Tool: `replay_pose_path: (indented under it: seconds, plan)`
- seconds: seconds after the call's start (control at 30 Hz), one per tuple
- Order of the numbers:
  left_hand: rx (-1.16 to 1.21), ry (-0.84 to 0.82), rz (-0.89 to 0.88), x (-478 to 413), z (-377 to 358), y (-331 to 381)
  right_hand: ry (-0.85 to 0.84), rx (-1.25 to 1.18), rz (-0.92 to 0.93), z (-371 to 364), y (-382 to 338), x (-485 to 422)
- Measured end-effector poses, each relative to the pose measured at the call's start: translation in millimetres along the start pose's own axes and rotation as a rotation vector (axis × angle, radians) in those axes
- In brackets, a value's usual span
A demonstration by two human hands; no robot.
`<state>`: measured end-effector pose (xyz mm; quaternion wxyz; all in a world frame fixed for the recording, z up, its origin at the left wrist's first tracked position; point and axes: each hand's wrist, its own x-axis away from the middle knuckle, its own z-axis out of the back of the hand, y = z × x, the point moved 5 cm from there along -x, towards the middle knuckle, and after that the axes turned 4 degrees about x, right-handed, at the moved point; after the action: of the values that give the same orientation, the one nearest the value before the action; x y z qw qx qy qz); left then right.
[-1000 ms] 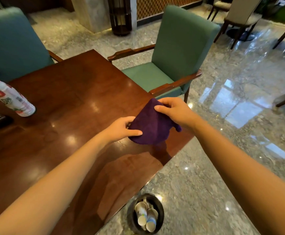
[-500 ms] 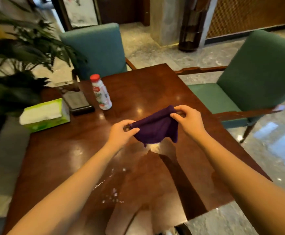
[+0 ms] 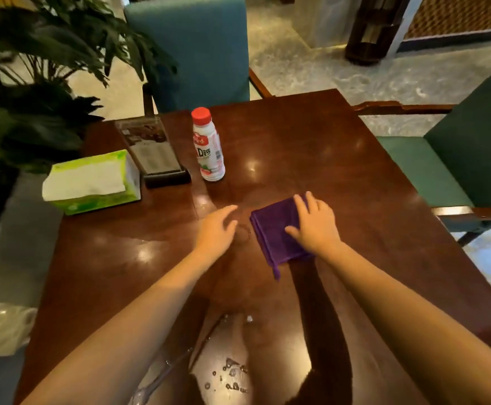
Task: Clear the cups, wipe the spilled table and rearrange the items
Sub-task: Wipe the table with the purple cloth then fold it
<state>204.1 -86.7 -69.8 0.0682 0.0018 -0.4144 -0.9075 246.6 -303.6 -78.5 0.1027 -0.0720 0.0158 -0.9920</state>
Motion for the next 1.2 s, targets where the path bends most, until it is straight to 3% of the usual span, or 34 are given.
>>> replay_pose_path:
  seconds: [0.13, 0.27, 0.53, 0.7, 0.87, 1.2]
  plan:
    - [-0.455, -0.014, 0.014, 8, 30, -83, -0.152, 0.073, 0.216, -51, -21, -17]
    - [-0.639, -0.137, 0.137, 23, 53, -152, -0.102, 0.132, 0.262, -66, -17, -29]
    - [-0.717, -0.041, 0.050, 25, 54, -165, -0.025, 0.067, 0.302, -77, -98, -23]
    - [-0.700, -0.019, 0.055, 26, 53, -169, -0.030, 0.071, 0.524, -80, -153, 2]
    - [-0.667, -0.017, 0.053, 26, 53, -168, -0.007, 0.087, 0.757, -77, -126, 13]
    - [-0.692, -0.023, 0.039, 27, 52, -169, -0.033, 0.039, 0.233, -61, -59, -116]
